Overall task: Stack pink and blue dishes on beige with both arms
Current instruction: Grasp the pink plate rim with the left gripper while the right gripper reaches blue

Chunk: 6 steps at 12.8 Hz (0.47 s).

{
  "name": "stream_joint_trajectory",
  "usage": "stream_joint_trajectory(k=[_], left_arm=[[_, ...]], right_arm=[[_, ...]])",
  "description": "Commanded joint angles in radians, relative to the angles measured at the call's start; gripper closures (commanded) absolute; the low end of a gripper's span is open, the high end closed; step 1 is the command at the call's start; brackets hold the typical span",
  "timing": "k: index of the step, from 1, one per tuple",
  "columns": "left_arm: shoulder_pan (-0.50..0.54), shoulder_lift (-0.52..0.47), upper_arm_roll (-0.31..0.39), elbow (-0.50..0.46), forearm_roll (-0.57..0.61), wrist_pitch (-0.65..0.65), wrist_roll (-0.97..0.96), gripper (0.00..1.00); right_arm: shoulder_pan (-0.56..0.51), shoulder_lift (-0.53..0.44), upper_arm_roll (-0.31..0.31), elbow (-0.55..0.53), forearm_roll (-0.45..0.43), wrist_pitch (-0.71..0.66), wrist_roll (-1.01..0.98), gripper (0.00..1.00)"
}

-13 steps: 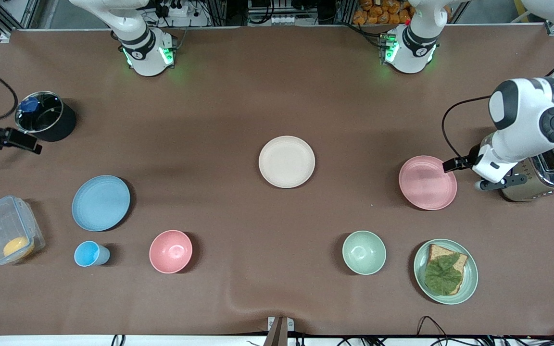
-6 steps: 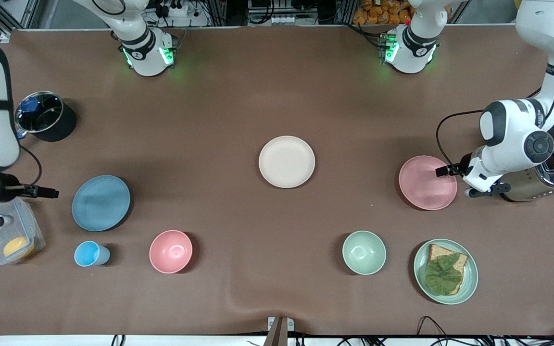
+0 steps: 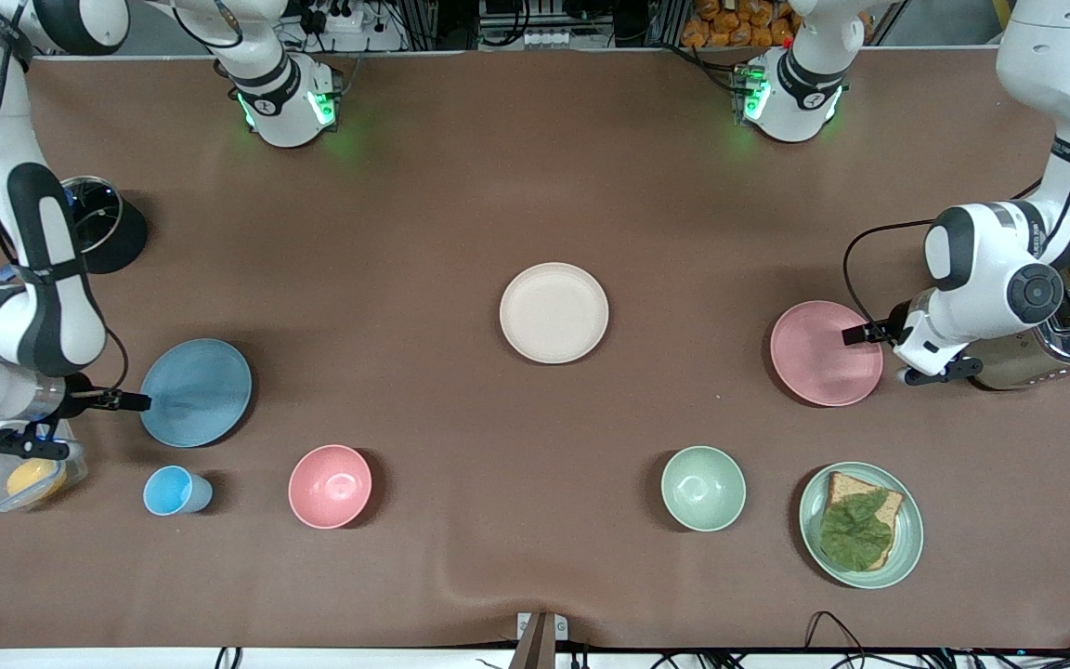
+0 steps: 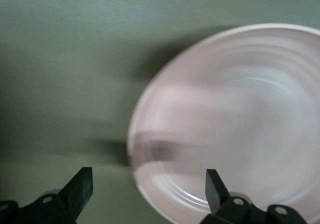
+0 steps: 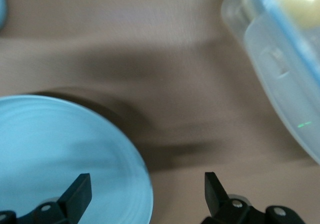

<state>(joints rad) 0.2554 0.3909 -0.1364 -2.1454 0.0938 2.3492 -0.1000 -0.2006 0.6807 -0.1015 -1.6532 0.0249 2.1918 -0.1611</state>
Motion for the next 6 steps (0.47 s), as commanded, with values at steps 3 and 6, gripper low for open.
stream_joint_trajectory(k=[3,6], left_arm=[[0.045,0.042,-0.009,0.033,0.049,0.007,0.017,0.20],[0.039,0.055,-0.009,0.047,0.049,0.007,0.007,0.24]], right_arm=[[-0.030,-0.027,0.014,-0.089,0.012,0.054,-0.015,0.00],[-0.026,-0.030,0.014,-0.091,0.013,0.052,-0.014,0.53]])
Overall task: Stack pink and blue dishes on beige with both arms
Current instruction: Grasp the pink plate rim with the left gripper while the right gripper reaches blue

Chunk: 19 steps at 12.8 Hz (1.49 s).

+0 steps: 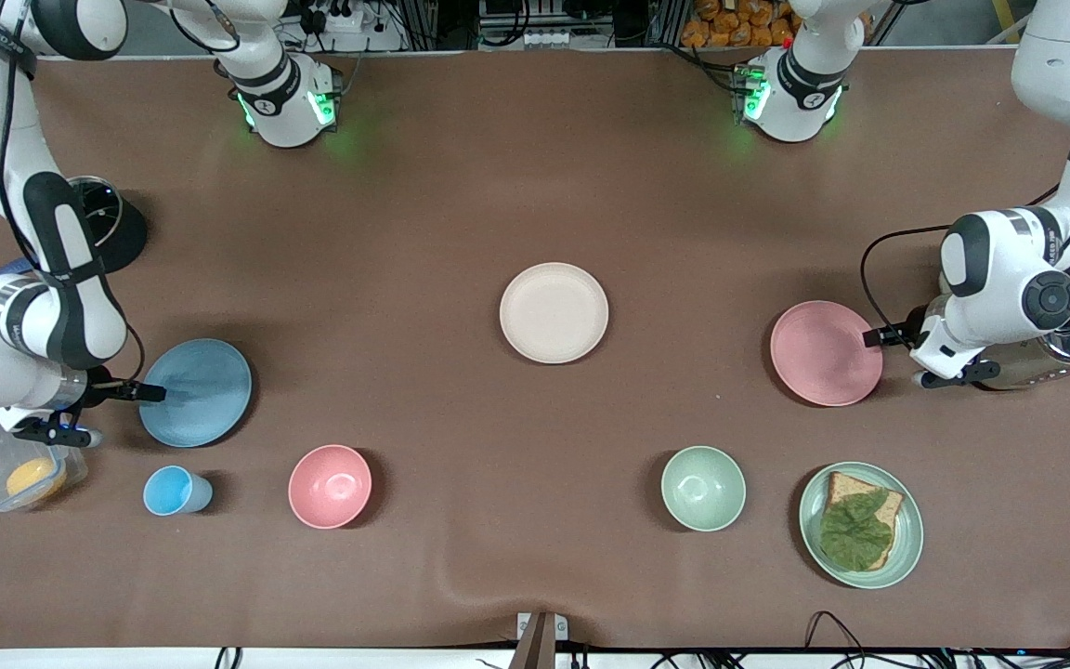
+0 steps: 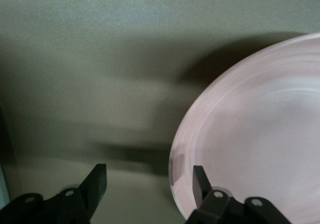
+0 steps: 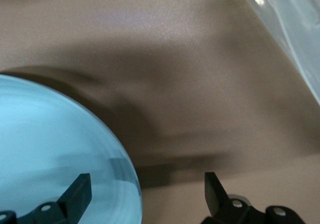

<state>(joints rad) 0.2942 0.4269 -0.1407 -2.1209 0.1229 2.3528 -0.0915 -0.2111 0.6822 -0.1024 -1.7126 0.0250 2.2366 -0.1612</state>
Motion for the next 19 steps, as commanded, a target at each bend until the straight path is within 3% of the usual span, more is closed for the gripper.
stream_joint_trajectory(k=[1,2,5,10,16,19], left_arm=[[-0.003,0.021,-0.007,0.022,0.017,0.003,-0.008,0.24],[-0.004,0.029,-0.008,0.024,0.014,0.003,-0.008,0.28],[-0.004,0.039,-0.011,0.030,0.014,0.003,-0.008,0.47],[-0.007,0.029,-0.019,0.029,0.012,-0.001,0.004,0.99],[0.008,-0.051,-0.108,0.030,-0.003,-0.069,0.013,1.00],[0.006,-0.102,-0.180,0.100,-0.087,-0.186,0.022,1.00]], right_arm=[[-0.017,-0.030,0.017,-0.033,0.013,0.008,-0.014,0.93],[-0.017,-0.032,0.015,-0.033,0.013,0.002,-0.014,1.00],[-0.016,-0.033,0.017,-0.036,0.013,-0.005,-0.018,1.00],[-0.013,-0.061,0.017,-0.035,0.013,-0.044,-0.047,1.00],[-0.017,-0.099,0.020,-0.021,0.015,-0.094,-0.096,1.00],[-0.019,-0.107,0.018,-0.001,0.113,-0.187,-0.095,1.00]])
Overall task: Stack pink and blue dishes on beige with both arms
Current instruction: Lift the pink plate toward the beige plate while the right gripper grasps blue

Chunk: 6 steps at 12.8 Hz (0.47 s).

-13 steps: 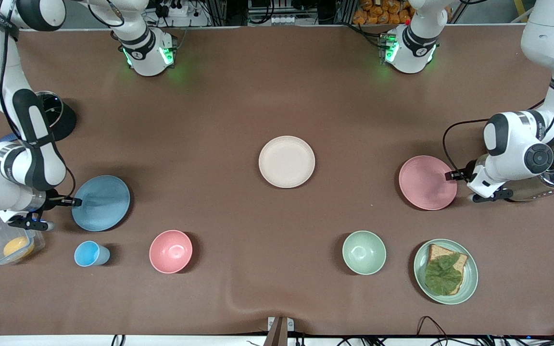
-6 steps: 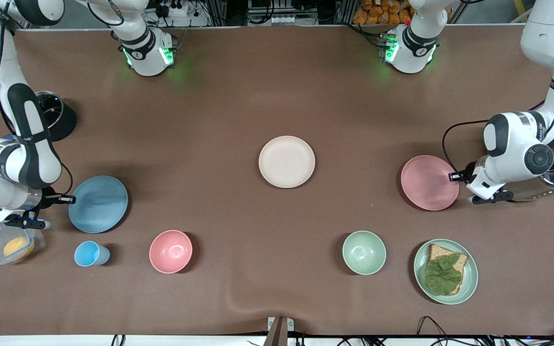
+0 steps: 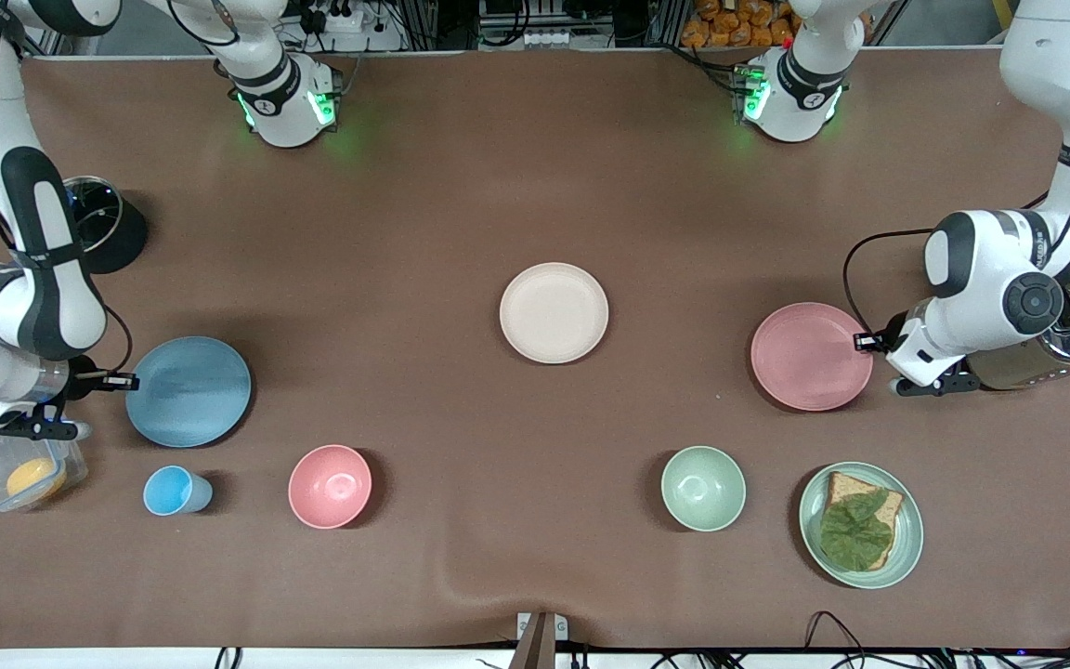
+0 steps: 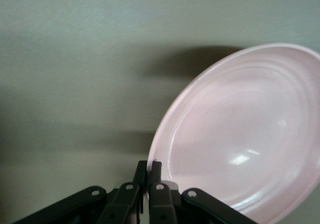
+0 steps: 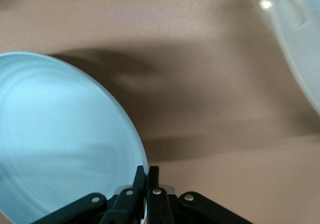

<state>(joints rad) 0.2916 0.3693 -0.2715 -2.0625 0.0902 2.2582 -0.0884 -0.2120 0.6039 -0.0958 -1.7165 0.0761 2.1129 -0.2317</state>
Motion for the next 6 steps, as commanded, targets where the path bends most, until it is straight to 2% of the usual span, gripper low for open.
stream_joint_trajectory(k=[1,3,6], left_arm=[[0.009,-0.046,-0.083,0.086,-0.088,-0.153,0.015,1.00],[0.000,-0.041,-0.156,0.152,-0.109,-0.215,0.004,1.00],[-0.014,-0.017,-0.256,0.170,-0.147,-0.217,-0.008,1.00]], right_arm=[[-0.020,-0.032,0.011,0.014,0.085,-0.106,-0.017,1.00],[-0.021,-0.038,0.010,0.017,0.146,-0.166,-0.014,1.00],[-0.017,-0.068,0.011,0.015,0.186,-0.215,-0.012,1.00]])
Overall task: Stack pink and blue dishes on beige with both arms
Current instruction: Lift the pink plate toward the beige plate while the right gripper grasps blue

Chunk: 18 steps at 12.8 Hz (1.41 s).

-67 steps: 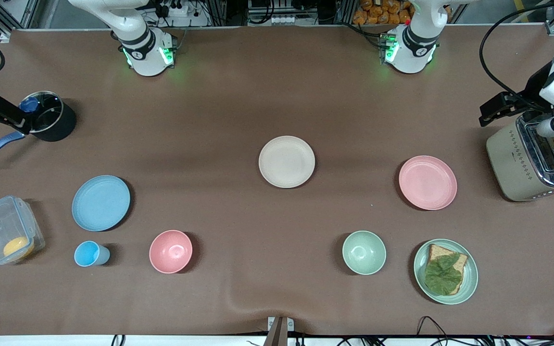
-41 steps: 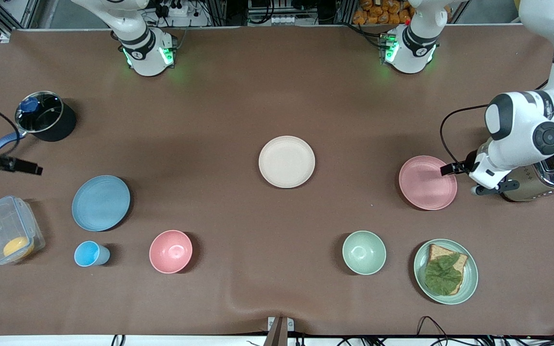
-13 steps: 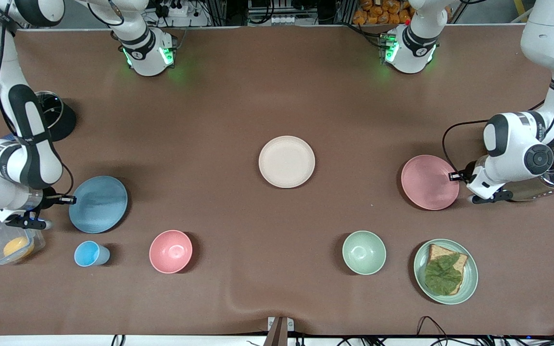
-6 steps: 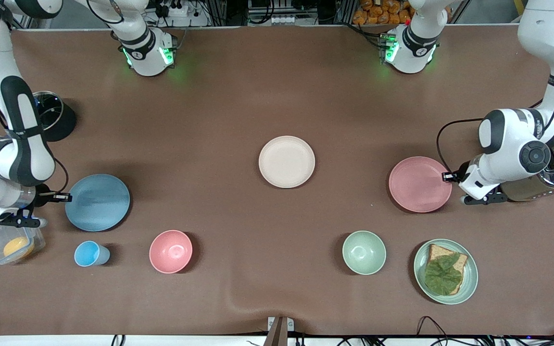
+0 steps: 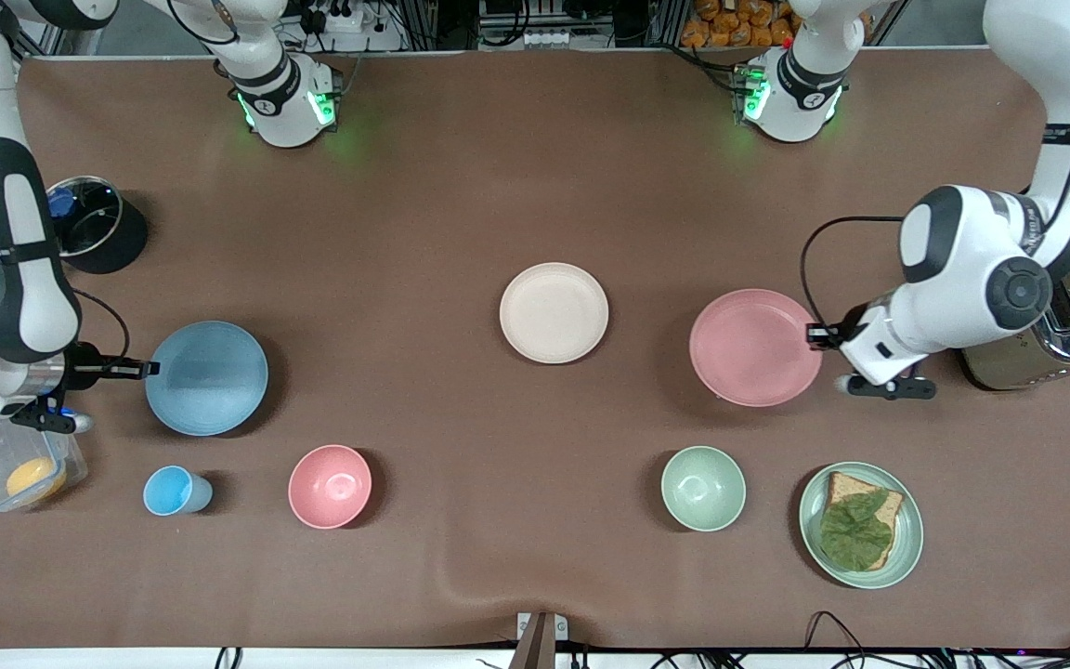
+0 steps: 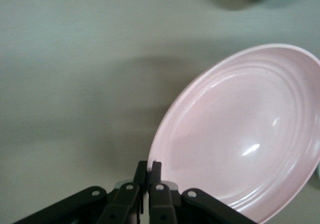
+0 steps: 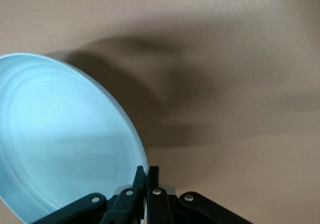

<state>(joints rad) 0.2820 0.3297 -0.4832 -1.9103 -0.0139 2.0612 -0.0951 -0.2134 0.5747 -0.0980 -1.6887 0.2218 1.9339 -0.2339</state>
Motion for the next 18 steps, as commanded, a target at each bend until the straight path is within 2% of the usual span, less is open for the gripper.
stream_joint_trajectory(k=[1,3,6,9,16,18], left_arm=[[-0.023,0.038,-0.063,0.023,-0.063,-0.015,-0.021,1.00],[-0.104,0.058,-0.064,0.039,-0.069,-0.006,-0.089,1.00],[-0.239,0.104,-0.063,0.069,-0.063,0.019,-0.302,1.00],[-0.326,0.146,-0.061,0.077,-0.063,0.059,-0.409,1.00],[-0.412,0.229,-0.057,0.073,-0.055,0.128,-0.479,1.00],[-0.425,0.245,-0.055,0.074,-0.052,0.129,-0.488,1.00]], right_arm=[[-0.009,-0.050,0.014,-0.012,0.059,-0.061,-0.004,1.00],[0.028,-0.078,0.014,-0.020,0.085,-0.085,0.054,1.00],[0.084,-0.111,0.014,-0.023,0.085,-0.115,0.171,1.00],[0.075,-0.105,0.014,-0.045,0.087,-0.092,0.162,1.00],[0.088,-0.116,0.015,-0.061,0.087,-0.099,0.169,1.00],[0.120,-0.147,0.015,-0.086,0.088,-0.101,0.182,1.00]])
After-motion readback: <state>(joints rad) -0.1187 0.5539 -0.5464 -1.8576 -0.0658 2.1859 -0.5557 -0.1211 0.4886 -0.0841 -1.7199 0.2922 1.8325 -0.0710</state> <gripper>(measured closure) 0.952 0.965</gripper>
